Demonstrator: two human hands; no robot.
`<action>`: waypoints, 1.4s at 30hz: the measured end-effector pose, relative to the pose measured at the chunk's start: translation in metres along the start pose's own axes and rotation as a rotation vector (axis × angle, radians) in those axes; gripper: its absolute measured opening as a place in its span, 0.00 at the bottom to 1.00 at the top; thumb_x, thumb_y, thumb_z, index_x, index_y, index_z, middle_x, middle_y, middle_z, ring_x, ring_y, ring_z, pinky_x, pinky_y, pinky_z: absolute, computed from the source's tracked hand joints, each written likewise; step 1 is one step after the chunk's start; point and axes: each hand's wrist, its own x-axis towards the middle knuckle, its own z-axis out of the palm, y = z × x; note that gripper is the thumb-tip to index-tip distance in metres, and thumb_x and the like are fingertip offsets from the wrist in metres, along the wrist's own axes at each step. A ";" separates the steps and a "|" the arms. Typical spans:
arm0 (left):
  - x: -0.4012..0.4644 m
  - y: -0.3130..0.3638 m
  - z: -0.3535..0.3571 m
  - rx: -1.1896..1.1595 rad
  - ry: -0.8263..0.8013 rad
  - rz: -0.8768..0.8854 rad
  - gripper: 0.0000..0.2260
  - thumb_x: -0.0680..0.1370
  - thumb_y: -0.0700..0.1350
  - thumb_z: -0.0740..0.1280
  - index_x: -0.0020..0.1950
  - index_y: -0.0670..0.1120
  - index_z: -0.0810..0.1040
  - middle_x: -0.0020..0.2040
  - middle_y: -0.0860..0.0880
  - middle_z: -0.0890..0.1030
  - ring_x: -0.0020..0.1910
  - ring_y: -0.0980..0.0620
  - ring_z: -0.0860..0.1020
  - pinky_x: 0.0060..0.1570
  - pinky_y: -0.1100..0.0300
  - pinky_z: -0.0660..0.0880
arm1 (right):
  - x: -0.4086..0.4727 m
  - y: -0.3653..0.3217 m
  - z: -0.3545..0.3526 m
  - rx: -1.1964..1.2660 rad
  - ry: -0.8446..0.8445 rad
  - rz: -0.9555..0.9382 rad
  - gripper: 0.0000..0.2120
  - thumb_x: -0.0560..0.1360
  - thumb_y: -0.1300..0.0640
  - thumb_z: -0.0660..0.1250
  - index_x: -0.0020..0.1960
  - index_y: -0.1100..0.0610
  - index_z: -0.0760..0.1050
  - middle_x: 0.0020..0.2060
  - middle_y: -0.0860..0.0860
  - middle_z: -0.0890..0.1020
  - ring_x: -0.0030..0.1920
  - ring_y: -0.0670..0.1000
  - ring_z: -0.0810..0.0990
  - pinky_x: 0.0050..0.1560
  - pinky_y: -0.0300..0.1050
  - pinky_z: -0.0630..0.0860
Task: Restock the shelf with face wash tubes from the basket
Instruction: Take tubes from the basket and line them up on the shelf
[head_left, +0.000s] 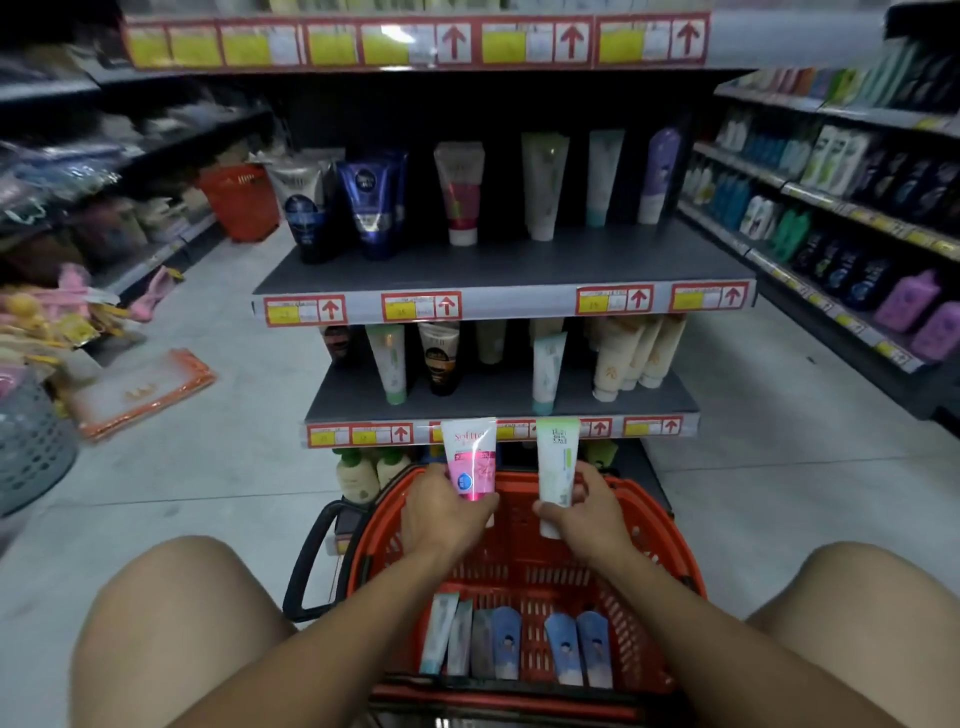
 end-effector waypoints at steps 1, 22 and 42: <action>0.001 0.006 -0.006 -0.009 0.017 0.021 0.22 0.66 0.59 0.79 0.53 0.52 0.77 0.45 0.54 0.82 0.42 0.54 0.81 0.43 0.51 0.82 | -0.001 -0.006 -0.003 0.009 0.022 -0.020 0.29 0.71 0.62 0.78 0.67 0.52 0.71 0.54 0.49 0.81 0.48 0.45 0.80 0.39 0.37 0.80; 0.038 0.104 -0.069 -0.088 0.231 0.259 0.29 0.68 0.61 0.79 0.64 0.52 0.75 0.55 0.53 0.81 0.53 0.52 0.81 0.49 0.54 0.82 | 0.027 -0.117 -0.045 -0.156 0.210 -0.371 0.26 0.69 0.54 0.80 0.63 0.50 0.73 0.52 0.44 0.82 0.50 0.44 0.82 0.44 0.37 0.80; 0.161 0.177 -0.108 -0.174 0.371 0.339 0.30 0.68 0.57 0.81 0.65 0.48 0.77 0.58 0.50 0.80 0.57 0.49 0.80 0.57 0.48 0.79 | 0.155 -0.227 -0.051 -0.214 0.392 -0.560 0.26 0.67 0.45 0.77 0.62 0.47 0.72 0.49 0.46 0.80 0.48 0.49 0.80 0.50 0.54 0.81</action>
